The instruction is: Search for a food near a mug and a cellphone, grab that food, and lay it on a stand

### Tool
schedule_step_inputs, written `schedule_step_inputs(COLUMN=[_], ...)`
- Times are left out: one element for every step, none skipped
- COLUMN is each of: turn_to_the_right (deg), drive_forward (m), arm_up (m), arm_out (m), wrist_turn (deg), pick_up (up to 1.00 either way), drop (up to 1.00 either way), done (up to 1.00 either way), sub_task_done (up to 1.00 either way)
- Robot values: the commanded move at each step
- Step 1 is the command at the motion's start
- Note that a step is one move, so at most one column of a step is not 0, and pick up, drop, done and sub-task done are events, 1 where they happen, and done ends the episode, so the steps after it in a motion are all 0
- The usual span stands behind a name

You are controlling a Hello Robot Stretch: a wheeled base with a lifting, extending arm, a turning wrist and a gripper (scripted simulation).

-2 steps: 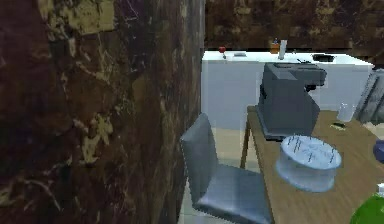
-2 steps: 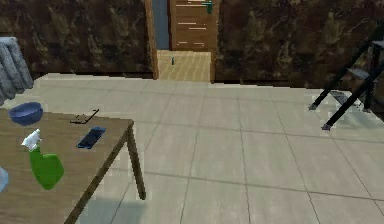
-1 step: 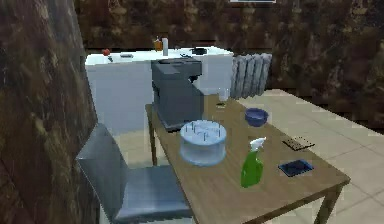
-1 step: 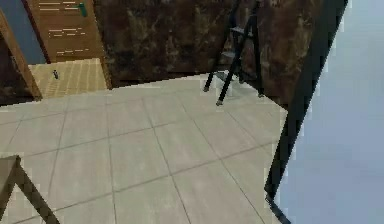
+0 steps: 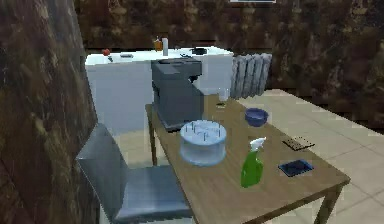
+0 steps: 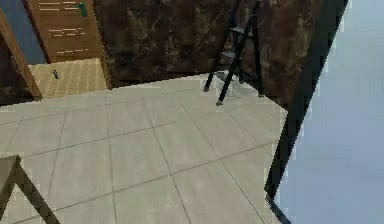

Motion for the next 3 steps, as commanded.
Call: schedule_step_inputs(turn_to_the_right=[-45.0, 27.0, 3.0], drive_forward=[0.00, 0.00, 0.00], arm_up=[0.00, 0.00, 0.00], arm_out=[0.00, 0.00, 0.00], wrist_turn=[0.0, 0.0, 0.0], pick_up=[0.00, 0.00, 0.00], drop=[0.00, 0.00, 0.00], done=[0.00, 0.00, 0.00], sub_task_done=[0.00, 0.00, 0.00])
